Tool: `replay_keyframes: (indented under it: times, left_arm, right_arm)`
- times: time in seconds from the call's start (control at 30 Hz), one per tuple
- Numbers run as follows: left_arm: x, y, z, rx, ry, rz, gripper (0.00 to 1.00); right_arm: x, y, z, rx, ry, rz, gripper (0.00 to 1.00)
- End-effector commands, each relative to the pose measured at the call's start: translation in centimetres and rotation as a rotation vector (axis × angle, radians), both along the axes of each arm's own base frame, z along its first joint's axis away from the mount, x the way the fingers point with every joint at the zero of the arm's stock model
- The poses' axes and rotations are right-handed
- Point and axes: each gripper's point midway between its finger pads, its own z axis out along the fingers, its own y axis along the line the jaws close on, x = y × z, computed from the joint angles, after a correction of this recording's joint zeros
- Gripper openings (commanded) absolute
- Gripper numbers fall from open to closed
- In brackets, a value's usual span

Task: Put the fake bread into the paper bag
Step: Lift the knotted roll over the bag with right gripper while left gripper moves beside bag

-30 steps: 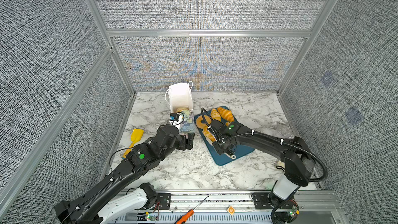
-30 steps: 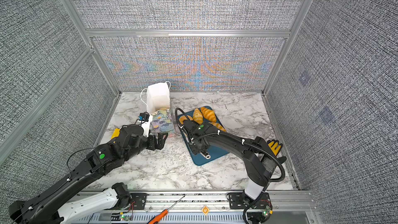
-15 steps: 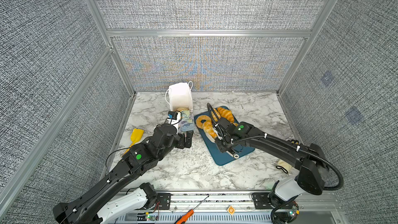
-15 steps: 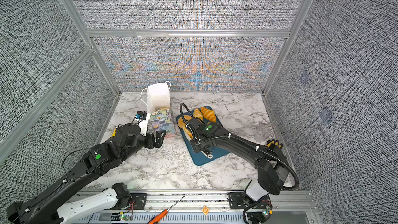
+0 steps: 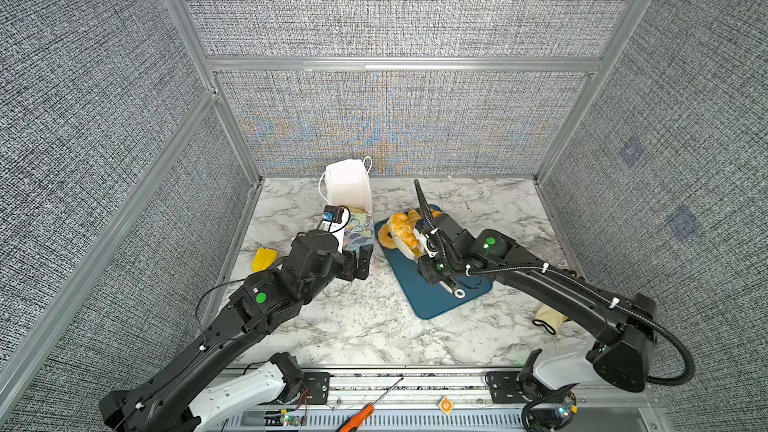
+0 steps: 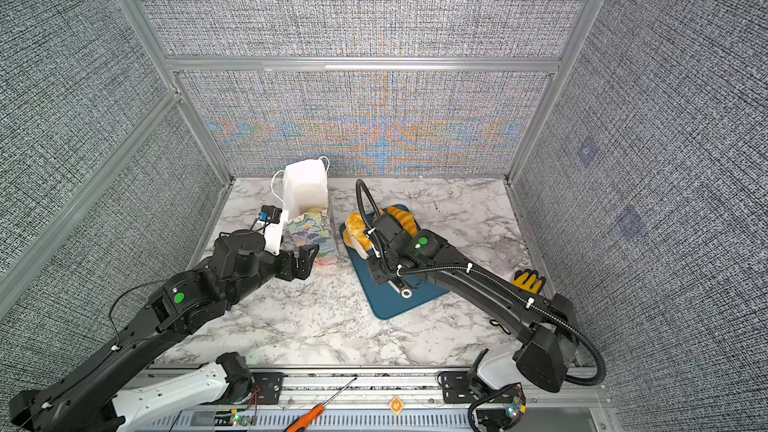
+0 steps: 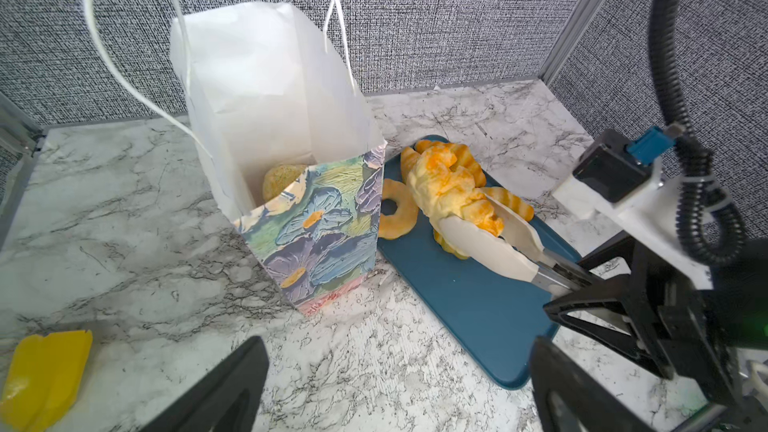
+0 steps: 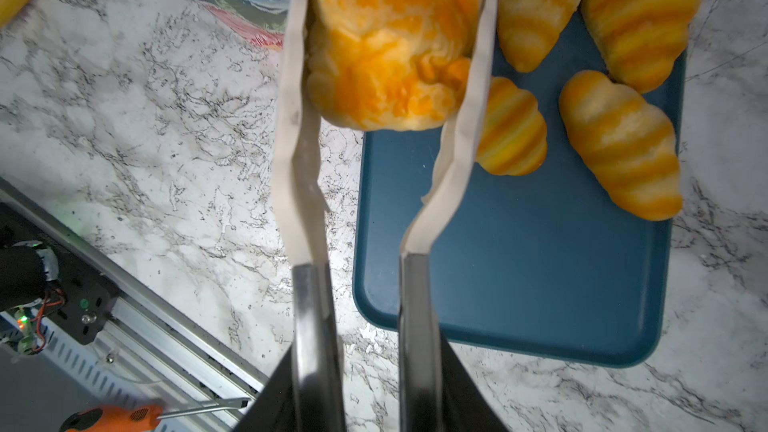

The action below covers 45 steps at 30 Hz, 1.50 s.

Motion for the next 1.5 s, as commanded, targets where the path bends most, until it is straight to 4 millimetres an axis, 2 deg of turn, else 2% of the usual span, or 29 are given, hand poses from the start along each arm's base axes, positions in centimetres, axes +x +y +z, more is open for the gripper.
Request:
replay_keyframes:
  times: [0.0,0.27,0.6,0.7,1.0,1.13,1.4,1.47]
  left_arm:
    - [0.1,0.6,0.1,0.049,-0.008,-0.001,0.99]
    - [0.8,1.6,1.2,0.072,-0.028,0.025,0.99]
    - [2.1,3.1,2.7,0.054,-0.042,0.048,0.99]
    - [2.4,3.5,3.2,0.048,-0.049,0.053,0.99]
    - [3.0,3.9,3.6,0.042,-0.051,0.055,0.99]
    - [3.0,4.3,3.5,0.044,-0.051,0.068,0.99]
    - [3.0,5.0,3.3,0.047,-0.046,0.086,1.0]
    - [3.0,5.1,3.2,0.05,-0.046,0.09,0.99]
  right_arm:
    - [0.3,0.3,1.9,0.039,-0.038,0.001,0.4]
    - [0.8,1.2,5.8,0.101,-0.108,0.022,0.4]
    - [1.3,3.4,11.4,0.19,-0.227,0.08,0.4]
    - [1.3,4.2,12.5,0.21,-0.248,0.102,0.4]
    - [2.3,8.1,14.4,0.231,-0.282,0.194,0.4]
    - [3.0,9.7,14.6,0.234,-0.281,0.223,0.4]
    - [5.7,11.0,12.0,0.142,-0.228,0.181,0.4]
    - [6.2,11.0,11.9,0.144,-0.226,0.164,0.41]
